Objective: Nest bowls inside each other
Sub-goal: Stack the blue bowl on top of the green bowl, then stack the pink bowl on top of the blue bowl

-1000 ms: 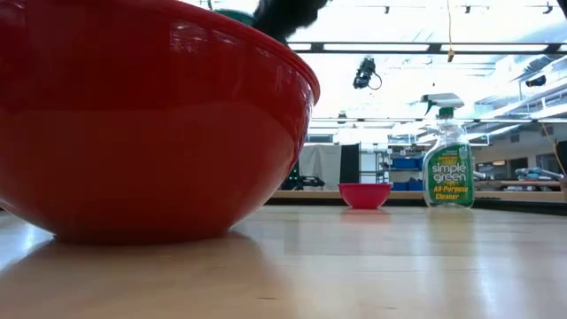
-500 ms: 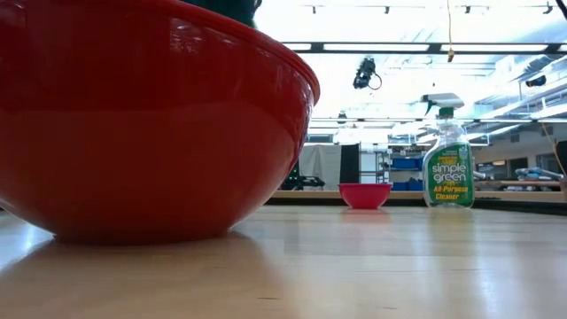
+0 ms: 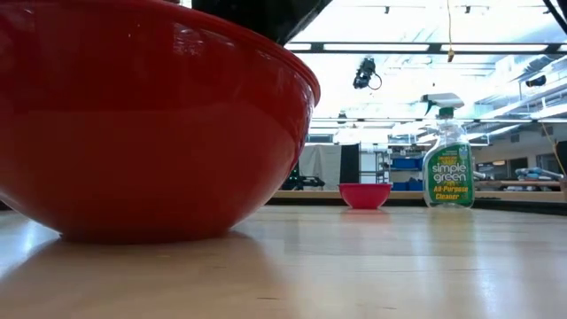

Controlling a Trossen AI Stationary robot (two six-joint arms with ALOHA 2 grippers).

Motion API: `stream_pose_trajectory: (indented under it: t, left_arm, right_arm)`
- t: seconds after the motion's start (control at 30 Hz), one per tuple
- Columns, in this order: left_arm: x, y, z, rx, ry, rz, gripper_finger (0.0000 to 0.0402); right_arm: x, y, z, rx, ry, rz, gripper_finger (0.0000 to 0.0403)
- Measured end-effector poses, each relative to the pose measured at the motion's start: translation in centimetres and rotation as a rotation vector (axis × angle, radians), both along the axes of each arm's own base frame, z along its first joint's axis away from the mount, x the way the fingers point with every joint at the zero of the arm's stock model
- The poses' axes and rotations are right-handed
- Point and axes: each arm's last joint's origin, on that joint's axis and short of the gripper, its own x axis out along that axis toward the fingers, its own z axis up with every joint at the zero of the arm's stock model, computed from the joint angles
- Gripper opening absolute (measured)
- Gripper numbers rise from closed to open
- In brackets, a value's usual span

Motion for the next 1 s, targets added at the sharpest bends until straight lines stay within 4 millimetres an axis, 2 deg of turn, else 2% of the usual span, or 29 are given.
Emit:
stream_pose_trajectory:
  t: [0.37, 0.43, 0.53, 0.7, 0.8, 1.0]
  left_arm:
    - [0.1, -0.2, -0.1, -0.017, 0.004, -0.074, 0.0153]
    - [0.1, -0.2, -0.1, -0.018, 0.005, -0.082, 0.0153]
    - [0.1, -0.2, -0.1, -0.018, 0.005, -0.086, 0.0153]
    - [0.0, -0.2, -0.1, -0.014, 0.015, -0.086, 0.0153]
    - [0.0, -0.2, -0.2, 0.004, 0.022, -0.088, 0.0153]
    - [0.0, -0.2, -0.2, 0.012, 0.027, -0.089, 0.0153]
  right_arm:
    - [0.3, -1.2, 0.0, 0.164, 0.070, 0.017, 0.0142]
    - [0.4, -1.3, 0.9, 0.206, 0.100, 0.024, 0.0157]
    - [0.6, -1.3, 3.2, 0.224, 0.116, 0.019, 0.0172]
    - [0.5, -1.7, 6.6, 0.150, 0.139, -0.025, 0.0181]
    - [0.0, -3.2, 7.9, 0.048, 0.196, -0.121, 0.0179]
    - [-1.3, -8.1, 8.2, -0.084, 0.337, -0.288, 0.0179]
